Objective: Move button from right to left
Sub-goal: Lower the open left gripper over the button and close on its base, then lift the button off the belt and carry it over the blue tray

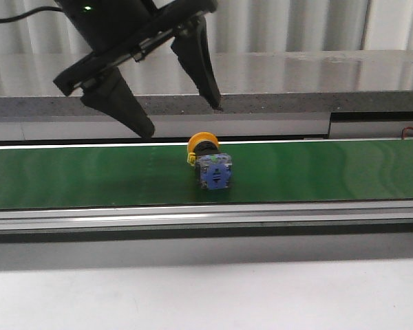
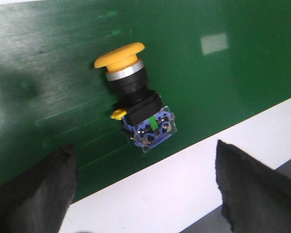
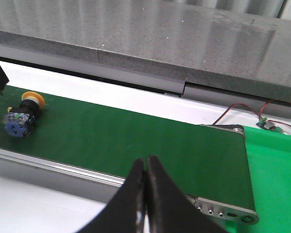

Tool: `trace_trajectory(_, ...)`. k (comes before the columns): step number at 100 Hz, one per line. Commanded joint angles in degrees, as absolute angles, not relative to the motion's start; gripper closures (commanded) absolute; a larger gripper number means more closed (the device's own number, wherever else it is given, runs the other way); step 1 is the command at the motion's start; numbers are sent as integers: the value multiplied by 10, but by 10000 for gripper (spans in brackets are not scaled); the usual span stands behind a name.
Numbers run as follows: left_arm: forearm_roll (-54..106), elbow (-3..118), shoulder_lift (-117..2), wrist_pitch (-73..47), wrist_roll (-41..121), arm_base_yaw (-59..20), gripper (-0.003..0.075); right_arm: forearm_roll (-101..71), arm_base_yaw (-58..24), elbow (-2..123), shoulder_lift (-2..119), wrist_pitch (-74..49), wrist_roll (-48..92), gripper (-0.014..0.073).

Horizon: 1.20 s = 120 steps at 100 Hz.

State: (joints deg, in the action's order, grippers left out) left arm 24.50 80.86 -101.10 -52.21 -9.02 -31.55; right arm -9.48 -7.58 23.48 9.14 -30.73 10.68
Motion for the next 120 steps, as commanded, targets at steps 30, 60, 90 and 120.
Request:
trace_trajectory(30, 203, 878, -1060, -540, -162, -336, 155, -98, -78, 247, 97, -264, 110, 661)
trace_trajectory(60, 154, 881, -1075, -552, -181, -336, 276, -98, -78, 247, 97, -263, 110, 661)
trace_trajectory(90, 156, 881, -1074, -556, -181, -336, 566, -98, -78, 247, 97, -263, 110, 661)
trace_trajectory(120, 160, 881, -1035, -561, -181, -327, 573, -98, -78, 247, 97, -263, 110, 661)
